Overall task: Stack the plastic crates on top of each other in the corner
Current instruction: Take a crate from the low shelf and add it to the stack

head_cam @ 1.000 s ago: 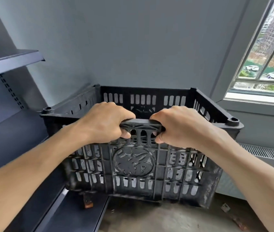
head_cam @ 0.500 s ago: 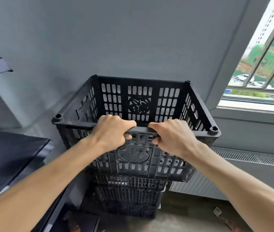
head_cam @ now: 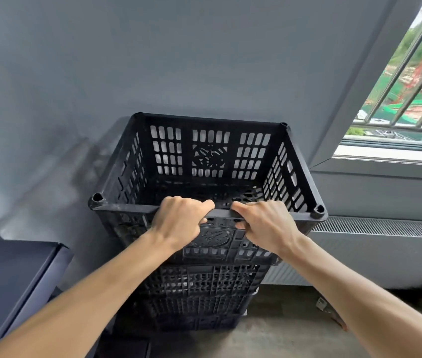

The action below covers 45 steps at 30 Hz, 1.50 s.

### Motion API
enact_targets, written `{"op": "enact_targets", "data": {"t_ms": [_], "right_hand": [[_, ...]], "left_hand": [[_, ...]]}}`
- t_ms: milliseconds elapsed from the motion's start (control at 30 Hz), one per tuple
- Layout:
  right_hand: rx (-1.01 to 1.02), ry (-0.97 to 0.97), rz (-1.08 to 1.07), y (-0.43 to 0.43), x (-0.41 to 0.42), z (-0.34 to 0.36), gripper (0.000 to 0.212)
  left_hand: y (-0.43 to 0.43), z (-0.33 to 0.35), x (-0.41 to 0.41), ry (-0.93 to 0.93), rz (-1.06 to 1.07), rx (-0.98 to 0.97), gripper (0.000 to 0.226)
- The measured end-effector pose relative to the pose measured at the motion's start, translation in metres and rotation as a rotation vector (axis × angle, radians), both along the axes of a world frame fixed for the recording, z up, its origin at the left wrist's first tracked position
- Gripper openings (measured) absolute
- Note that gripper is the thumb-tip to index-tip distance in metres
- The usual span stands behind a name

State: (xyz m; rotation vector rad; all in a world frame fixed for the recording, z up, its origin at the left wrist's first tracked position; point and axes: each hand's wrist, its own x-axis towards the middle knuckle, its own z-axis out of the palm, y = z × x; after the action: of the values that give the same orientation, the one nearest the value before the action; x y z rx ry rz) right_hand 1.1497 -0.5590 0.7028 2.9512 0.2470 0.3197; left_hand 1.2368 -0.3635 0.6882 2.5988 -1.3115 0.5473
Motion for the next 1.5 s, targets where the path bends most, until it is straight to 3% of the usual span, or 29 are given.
{"op": "enact_targets", "data": {"t_ms": [667,833,933,1100,1267,1500], "right_hand": [[0.043,0.001,0.084,-0.022,0.062,-0.011,0.032],[0.046,-0.002,0.065,-0.014,0.06,-0.014,0.03],[0.049,-0.008,0.071,-0.015,0.058,-0.012,0.03],[0.044,0.03,0.03,-0.016,0.056,-0.008,0.031],[0.008,0.029,-0.007,-0.019,0.047,-0.013,0.046],[0.064,0.032,-0.02,-0.024,0.044,-0.006,0.042]], "left_hand": [[-0.012,-0.012,0.049,0.076,0.094,0.028,0.008],[-0.006,-0.016,0.056,0.099,0.078,0.06,0.018],[-0.006,-0.013,0.059,0.137,0.053,0.069,0.007],[-0.005,-0.014,0.061,0.157,0.018,0.053,0.013],[0.01,-0.025,0.052,0.168,0.009,0.084,0.015],[0.033,-0.006,0.062,0.198,0.09,0.06,0.047]]}}
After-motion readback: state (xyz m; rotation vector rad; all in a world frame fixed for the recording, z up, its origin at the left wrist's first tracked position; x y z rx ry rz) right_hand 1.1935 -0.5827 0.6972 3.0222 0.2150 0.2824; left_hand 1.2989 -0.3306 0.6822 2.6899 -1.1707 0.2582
